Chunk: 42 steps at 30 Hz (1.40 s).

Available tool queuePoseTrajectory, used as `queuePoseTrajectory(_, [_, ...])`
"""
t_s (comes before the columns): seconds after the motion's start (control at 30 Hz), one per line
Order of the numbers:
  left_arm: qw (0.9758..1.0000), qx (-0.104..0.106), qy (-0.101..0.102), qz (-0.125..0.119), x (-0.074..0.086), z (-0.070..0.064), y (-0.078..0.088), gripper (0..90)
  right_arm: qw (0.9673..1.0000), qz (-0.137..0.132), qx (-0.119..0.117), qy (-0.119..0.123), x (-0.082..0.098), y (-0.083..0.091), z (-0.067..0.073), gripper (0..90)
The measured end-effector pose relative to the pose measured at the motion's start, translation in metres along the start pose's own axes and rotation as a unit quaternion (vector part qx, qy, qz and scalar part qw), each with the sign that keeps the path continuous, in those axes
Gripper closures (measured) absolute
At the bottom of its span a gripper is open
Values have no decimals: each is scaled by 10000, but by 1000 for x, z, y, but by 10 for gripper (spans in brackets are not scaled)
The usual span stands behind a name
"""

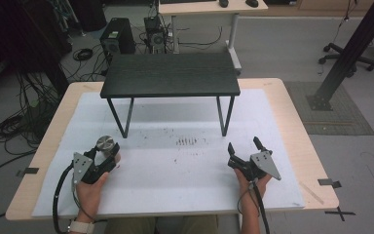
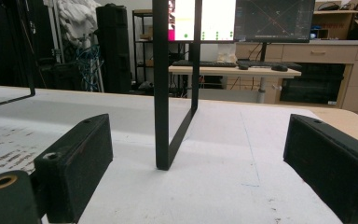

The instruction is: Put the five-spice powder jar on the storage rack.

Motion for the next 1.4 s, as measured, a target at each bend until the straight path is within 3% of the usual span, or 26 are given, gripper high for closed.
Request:
queuePoseTrajectory(0.87, [9998,49,167,-60,-2,3,3,427,10000,-8,-4,-2,0,0,0,82])
queuePoseTrajectory(1.03, [9992,38,352,-183,-9,5,6,427,10000,-10,-3,-4,0,0,0,82])
queuePoseTrajectory(1.4, [9993,27,278,-233,-33,16,18,427,10000,-6,1,-6,0,0,0,82])
Point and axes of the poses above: each handheld gripper's, and its own axes: y roughly backward along the jaws, x roughly out of its underside, z roughly to its left, the point moved 6 cm from there along -y, roughly forward along the jaws, and after that the axes turned 15 degrees about -y, right-handed, at the moved point
